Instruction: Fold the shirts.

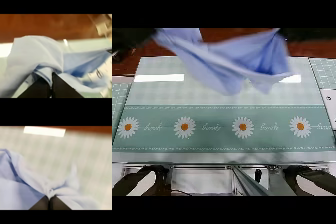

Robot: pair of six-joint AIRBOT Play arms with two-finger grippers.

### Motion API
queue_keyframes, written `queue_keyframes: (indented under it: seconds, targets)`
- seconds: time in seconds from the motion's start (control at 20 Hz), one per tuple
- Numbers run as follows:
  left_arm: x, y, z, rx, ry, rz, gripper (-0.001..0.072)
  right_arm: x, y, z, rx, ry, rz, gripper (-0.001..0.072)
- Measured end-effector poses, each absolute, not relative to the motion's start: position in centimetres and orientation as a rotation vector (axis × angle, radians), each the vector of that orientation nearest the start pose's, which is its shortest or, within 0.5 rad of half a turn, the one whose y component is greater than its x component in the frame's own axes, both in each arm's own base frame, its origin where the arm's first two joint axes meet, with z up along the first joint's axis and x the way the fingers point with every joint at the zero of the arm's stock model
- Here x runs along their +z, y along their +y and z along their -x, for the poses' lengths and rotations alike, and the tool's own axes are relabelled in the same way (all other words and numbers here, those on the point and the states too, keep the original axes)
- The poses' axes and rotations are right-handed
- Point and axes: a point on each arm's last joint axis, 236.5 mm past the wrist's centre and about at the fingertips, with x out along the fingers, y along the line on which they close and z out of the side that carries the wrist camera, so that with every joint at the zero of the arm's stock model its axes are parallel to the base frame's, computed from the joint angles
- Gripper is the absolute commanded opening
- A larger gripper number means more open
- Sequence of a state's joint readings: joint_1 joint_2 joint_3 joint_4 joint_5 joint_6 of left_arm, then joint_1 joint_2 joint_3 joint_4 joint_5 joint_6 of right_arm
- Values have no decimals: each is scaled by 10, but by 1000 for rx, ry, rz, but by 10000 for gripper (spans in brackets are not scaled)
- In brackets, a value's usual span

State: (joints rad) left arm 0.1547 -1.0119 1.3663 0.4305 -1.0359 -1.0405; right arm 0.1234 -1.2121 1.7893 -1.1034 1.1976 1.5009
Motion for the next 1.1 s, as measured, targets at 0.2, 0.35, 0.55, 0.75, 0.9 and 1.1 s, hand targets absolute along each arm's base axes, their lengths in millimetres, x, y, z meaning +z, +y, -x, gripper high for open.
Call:
queue_keyframes:
  seconds: [0.2,0.35,0.55,0.75,0.9,1.1]
  targets:
    - [449,-99,-337,-593,89,208,20,433,125,-338,475,362,-89,20]
    - [487,-86,-291,-471,5,69,21,473,105,-274,427,242,-40,20]
    - [491,-61,-243,-278,7,-52,21,475,68,-210,296,202,-11,20]
    - [454,-53,-223,-224,89,-52,21,422,39,-188,179,340,-26,20]
    - [380,-64,-234,-286,261,6,21,359,35,-201,145,510,-53,20]
    - [244,-87,-253,-385,572,138,21,268,46,-247,147,713,-87,20]
